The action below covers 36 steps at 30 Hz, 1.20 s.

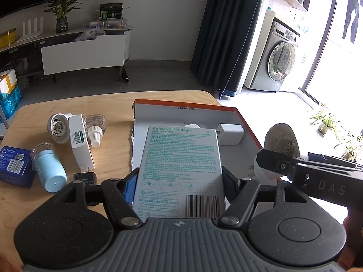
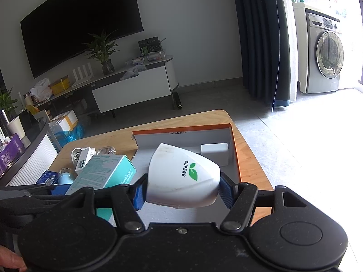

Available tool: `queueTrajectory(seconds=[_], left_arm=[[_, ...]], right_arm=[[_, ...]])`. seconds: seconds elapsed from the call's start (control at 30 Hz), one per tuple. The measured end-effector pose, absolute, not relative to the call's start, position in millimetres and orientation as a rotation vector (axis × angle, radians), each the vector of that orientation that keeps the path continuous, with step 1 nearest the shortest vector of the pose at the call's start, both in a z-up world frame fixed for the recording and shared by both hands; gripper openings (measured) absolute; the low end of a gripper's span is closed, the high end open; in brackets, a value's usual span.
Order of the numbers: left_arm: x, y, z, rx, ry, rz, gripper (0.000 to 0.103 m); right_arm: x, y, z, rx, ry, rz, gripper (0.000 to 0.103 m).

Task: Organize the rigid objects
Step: 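Carry the bandage box and the SUPERB device over the white tray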

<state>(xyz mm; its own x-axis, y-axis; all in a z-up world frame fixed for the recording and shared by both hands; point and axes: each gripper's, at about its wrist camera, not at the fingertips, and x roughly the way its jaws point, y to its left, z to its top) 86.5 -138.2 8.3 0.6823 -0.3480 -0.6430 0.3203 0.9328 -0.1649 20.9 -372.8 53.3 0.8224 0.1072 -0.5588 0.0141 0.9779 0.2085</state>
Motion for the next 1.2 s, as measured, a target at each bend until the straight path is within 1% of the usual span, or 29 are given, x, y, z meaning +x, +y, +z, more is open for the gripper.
queueTrajectory(seconds=[1.2], left_arm=[[88.9,-147.4,-0.3,-0.026,0.756,-0.391,0.072]], right_arm=[[29.4,-374.0,48.1,0.21,0.623,0.047,0.076]])
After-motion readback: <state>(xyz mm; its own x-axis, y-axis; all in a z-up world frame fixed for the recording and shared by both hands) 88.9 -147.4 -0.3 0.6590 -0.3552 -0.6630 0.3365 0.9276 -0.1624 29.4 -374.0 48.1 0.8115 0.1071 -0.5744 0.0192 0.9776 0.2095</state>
